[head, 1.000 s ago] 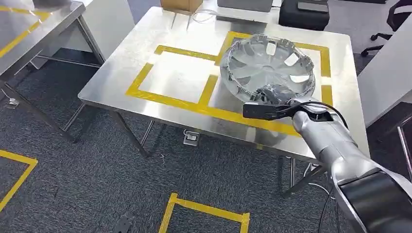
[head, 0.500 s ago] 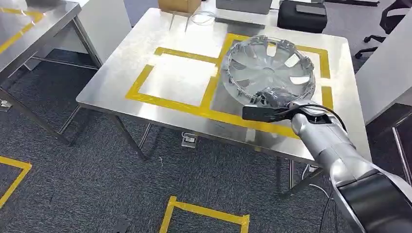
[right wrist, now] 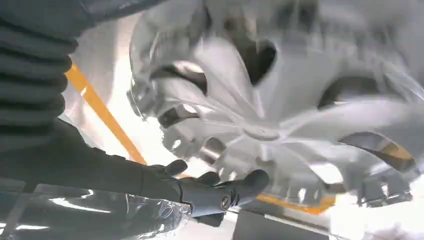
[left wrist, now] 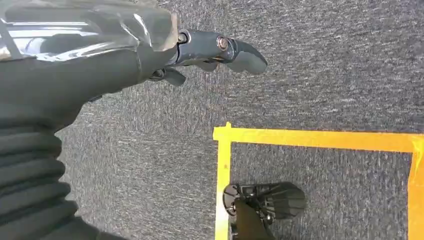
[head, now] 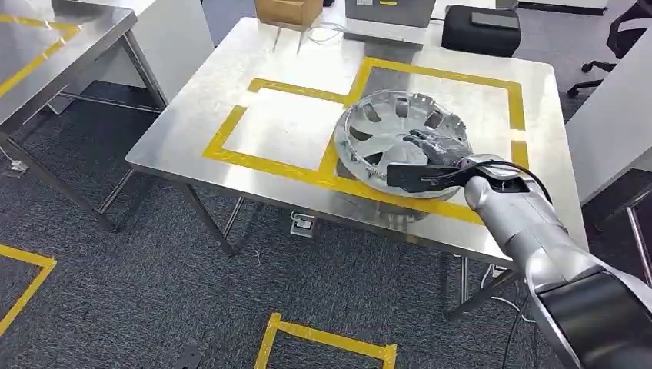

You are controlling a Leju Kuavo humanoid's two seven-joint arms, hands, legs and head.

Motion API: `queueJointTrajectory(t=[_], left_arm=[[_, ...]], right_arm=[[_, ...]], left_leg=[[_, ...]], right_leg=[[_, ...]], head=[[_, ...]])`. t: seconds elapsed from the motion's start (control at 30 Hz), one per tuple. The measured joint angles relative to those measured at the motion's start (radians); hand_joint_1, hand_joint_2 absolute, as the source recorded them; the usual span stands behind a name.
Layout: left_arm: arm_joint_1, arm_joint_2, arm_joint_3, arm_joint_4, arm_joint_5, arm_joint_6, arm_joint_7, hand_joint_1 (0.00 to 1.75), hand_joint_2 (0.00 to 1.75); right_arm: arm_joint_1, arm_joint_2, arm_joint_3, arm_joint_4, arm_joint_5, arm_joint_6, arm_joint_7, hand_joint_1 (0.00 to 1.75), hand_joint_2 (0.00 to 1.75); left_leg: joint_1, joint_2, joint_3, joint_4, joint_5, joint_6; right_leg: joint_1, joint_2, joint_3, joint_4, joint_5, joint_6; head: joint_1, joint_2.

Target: Take the parts from the cabinet and place them on the table.

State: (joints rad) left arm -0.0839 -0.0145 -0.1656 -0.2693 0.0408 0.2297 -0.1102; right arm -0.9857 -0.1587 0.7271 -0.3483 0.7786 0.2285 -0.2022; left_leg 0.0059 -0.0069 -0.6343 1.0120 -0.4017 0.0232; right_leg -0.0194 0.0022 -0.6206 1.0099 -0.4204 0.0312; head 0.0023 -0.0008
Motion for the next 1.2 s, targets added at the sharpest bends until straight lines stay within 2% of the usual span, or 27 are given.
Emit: queueJointTrajectory(t=[0.03,0.07,0.1,0.17,0.2,0.23,0.27,0.33,0.37,0.4,0.43,0.5,0.57,0.6,0.63,0.7,0.73,0.77,0.8,0.87,0.9,0.93,0.97,1.03,1.1,1.13,1.2], left_arm=[[0.000,0.004,0.000,0.000,0.001,0.005,-0.001,0.00,0.00],[0.001,0.002,-0.001,0.000,0.002,0.006,-0.001,0.00,0.00],[0.000,0.002,-0.003,0.000,0.002,0.007,-0.001,0.00,0.00],[0.002,0.004,-0.006,0.002,0.004,0.011,-0.001,0.00,0.00],[0.003,0.005,-0.006,0.003,0.005,0.014,-0.001,0.00,0.00],[0.004,0.005,-0.006,0.004,0.006,0.015,-0.002,0.00,0.00],[0.004,0.006,-0.007,0.005,0.007,0.015,-0.002,0.00,0.00],[0.004,0.010,-0.007,0.005,0.011,0.016,-0.006,0.00,0.00],[0.004,0.011,-0.007,0.005,0.012,0.016,-0.007,0.00,0.00],[0.004,0.011,-0.008,0.005,0.013,0.017,-0.008,0.00,0.00],[0.005,0.012,-0.008,0.006,0.021,0.019,-0.013,0.00,0.00],[0.011,0.013,-0.009,0.006,0.033,0.023,-0.023,0.00,0.00],[0.016,0.013,-0.010,0.007,0.039,0.025,-0.031,0.00,0.00],[0.018,0.010,-0.011,0.007,0.042,0.026,-0.034,0.00,0.00],[0.017,0.010,-0.013,0.007,0.043,0.029,-0.037,0.00,0.00],[0.021,0.008,-0.014,0.008,0.045,0.039,-0.040,0.00,0.00],[0.023,0.008,-0.016,0.010,0.049,0.043,-0.041,0.00,0.00],[0.027,0.006,-0.017,0.012,0.052,0.045,-0.042,0.00,0.00],[0.029,0.005,-0.019,0.013,0.054,0.049,-0.042,0.00,0.00],[0.030,0.002,-0.021,0.015,0.060,0.058,-0.043,0.00,0.00],[0.030,0.000,-0.021,0.015,0.065,0.061,-0.043,0.00,0.00],[0.031,-0.001,-0.021,0.016,0.071,0.066,-0.046,0.00,0.00],[0.032,-0.002,-0.021,0.018,0.076,0.068,-0.047,0.00,0.00],[0.038,-0.003,-0.021,0.021,0.080,0.072,-0.050,0.00,0.00],[0.039,-0.003,-0.021,0.023,0.083,0.075,-0.052,0.00,0.00],[0.040,-0.005,-0.021,0.024,0.083,0.075,-0.053,0.00,0.00],[0.040,-0.005,-0.021,0.026,0.084,0.075,-0.053,0.00,0.00]], right_arm=[[-0.001,0.001,0.000,0.000,0.001,0.003,0.003,0.00,0.00],[-0.002,0.000,0.000,0.000,0.001,0.003,0.004,0.00,0.00],[-0.003,0.000,0.000,0.000,0.000,0.005,0.006,0.00,0.00],[-0.003,0.000,0.000,0.003,-0.001,0.016,0.011,0.00,0.00],[-0.003,0.000,0.000,0.006,-0.002,0.021,0.012,0.00,0.00],[-0.001,0.000,0.000,0.008,-0.001,0.021,0.012,0.00,0.00],[0.000,0.000,0.000,0.008,0.001,0.016,0.013,0.00,0.00],[-0.001,0.000,0.000,0.008,0.015,-0.015,0.014,0.00,0.00],[-0.001,0.001,0.000,0.007,0.022,-0.033,0.017,0.00,0.00],[-0.001,0.002,0.000,0.007,0.030,-0.055,0.022,0.00,0.00],[-0.002,0.003,0.002,0.006,0.050,-0.133,0.033,0.00,0.00],[0.005,0.010,0.002,-0.001,0.085,-0.303,0.049,0.00,0.00],[0.007,0.019,0.002,-0.023,0.110,-0.453,0.063,0.00,0.00],[0.008,0.017,0.002,-0.029,0.121,-0.505,0.069,0.00,0.00],[0.010,0.021,0.001,-0.039,0.145,-0.599,0.077,0.00,0.00],[0.033,0.024,-0.006,-0.064,0.199,-0.805,0.107,0.00,0.00],[0.051,0.027,-0.015,-0.086,0.241,-0.869,0.124,0.00,0.00],[0.070,0.027,-0.026,-0.114,0.279,-0.882,0.140,0.00,0.00],[0.089,0.031,-0.040,-0.147,0.325,-0.884,0.148,0.00,0.00],[0.120,0.037,-0.079,-0.217,0.395,-0.885,0.150,0.00,0.00],[0.130,0.044,-0.104,-0.250,0.416,-0.886,0.146,0.00,0.00],[0.140,0.051,-0.127,-0.276,0.430,-0.886,0.137,0.00,0.00],[0.156,0.066,-0.154,-0.311,0.439,-0.886,0.124,0.00,0.00],[0.182,0.082,-0.202,-0.363,0.443,-0.886,0.111,0.00,0.00],[0.193,0.096,-0.234,-0.399,0.445,-0.886,0.108,0.00,0.00],[0.196,0.102,-0.246,-0.414,0.446,-0.886,0.108,0.00,0.00],[0.202,0.112,-0.261,-0.433,0.447,-0.886,0.104,0.00,0.00]], left_leg=[[0.003,0.001,-0.008,0.008,-0.007,-0.006],[0.004,0.002,-0.015,0.032,-0.026,-0.012],[0.007,0.004,-0.038,0.088,-0.061,-0.019],[0.011,0.005,-0.118,0.261,-0.135,-0.028],[0.012,0.005,-0.145,0.312,-0.147,-0.030],[0.013,0.005,-0.149,0.316,-0.137,-0.030],[0.013,0.005,-0.129,0.272,-0.107,-0.028],[0.014,0.005,-0.037,0.089,-0.017,-0.017],[0.013,0.005,-0.012,0.042,0.001,-0.012],[0.013,0.005,-0.004,0.018,-0.005,-0.010],[0.005,0.004,0.005,0.006,-0.016,-0.006],[-0.001,0.005,0.002,0.009,-0.019,0.001],[-0.002,0.006,0.018,-0.009,-0.010,0.016],[0.004,0.008,0.026,-0.020,-0.003,0.023],[0.004,0.008,0.028,-0.023,0.000,0.029],[0.002,0.004,0.028,-0.023,0.000,0.031],[0.001,0.001,0.028,-0.022,-0.001,0.032],[0.001,0.000,0.029,-0.022,-0.001,0.032],[0.001,-0.001,0.030,-0.022,-0.002,0.031],[0.001,-0.003,0.030,-0.020,-0.004,0.028],[0.001,-0.004,0.029,-0.015,-0.007,0.024],[-0.005,-0.005,0.025,-0.007,-0.013,0.016],[-0.005,-0.005,0.025,-0.006,-0.016,0.011],[-0.002,-0.004,0.025,-0.007,-0.016,0.004],[0.001,-0.002,0.018,0.001,-0.025,-0.005],[0.002,0.002,0.006,0.039,-0.054,-0.013],[0.008,0.002,-0.065,0.195,-0.131,-0.025]], right_leg=[[-0.013,0.000,0.004,-0.004,0.003,-0.005],[-0.013,0.000,0.007,-0.004,0.002,-0.011],[-0.013,0.000,0.009,-0.004,0.000,-0.015],[-0.011,0.001,0.009,-0.003,0.000,-0.016],[-0.009,0.001,0.009,-0.003,-0.001,-0.016],[-0.009,0.001,0.010,-0.003,-0.001,-0.015],[-0.009,0.002,0.011,-0.002,-0.001,-0.015],[-0.009,0.004,0.015,-0.003,-0.002,-0.014],[-0.008,0.004,0.016,-0.003,-0.002,-0.014],[-0.009,0.003,0.016,-0.004,-0.002,-0.014],[0.003,0.004,0.011,-0.003,-0.002,-0.009],[-0.004,0.005,0.011,-0.006,-0.002,-0.002],[-0.002,0.007,0.013,-0.015,0.000,0.013],[-0.005,0.004,0.003,0.003,-0.011,0.011],[-0.004,0.004,-0.020,0.053,-0.037,0.004],[-0.004,0.004,-0.101,0.223,-0.101,-0.008],[-0.004,0.004,-0.136,0.290,-0.119,-0.007],[-0.004,0.004,-0.152,0.313,-0.118,-0.002],[-0.005,0.004,-0.141,0.285,-0.103,0.006],[-0.006,0.002,-0.063,0.121,-0.039,0.022],[-0.005,-0.001,-0.009,0.017,-0.006,0.024],[0.000,-0.003,0.010,-0.006,-0.001,0.011],[0.002,-0.001,0.009,-0.013,0.003,0.004],[0.008,-0.001,0.010,-0.011,0.003,-0.003],[-0.008,0.000,0.014,-0.016,0.007,-0.011],[-0.009,0.000,0.016,-0.016,0.006,-0.020],[-0.008,0.000,0.017,-0.016,0.005,-0.021]], head=[[0.000,0.000],[-0.003,0.000],[-0.006,0.000],[-0.005,0.000],[-0.005,0.000],[-0.005,0.000],[-0.005,0.000],[-0.005,0.000],[-0.005,0.000],[-0.005,0.000],[-0.004,0.000],[-0.005,0.000],[-0.005,0.000],[-0.003,0.000],[-0.002,0.000],[-0.002,0.000],[-0.002,0.000],[-0.002,0.000],[-0.002,0.000],[-0.001,0.000],[-0.001,0.000],[-0.003,0.000],[-0.004,0.000],[-0.003,0.000],[-0.002,0.000],[-0.007,0.000],[-0.007,0.000]])
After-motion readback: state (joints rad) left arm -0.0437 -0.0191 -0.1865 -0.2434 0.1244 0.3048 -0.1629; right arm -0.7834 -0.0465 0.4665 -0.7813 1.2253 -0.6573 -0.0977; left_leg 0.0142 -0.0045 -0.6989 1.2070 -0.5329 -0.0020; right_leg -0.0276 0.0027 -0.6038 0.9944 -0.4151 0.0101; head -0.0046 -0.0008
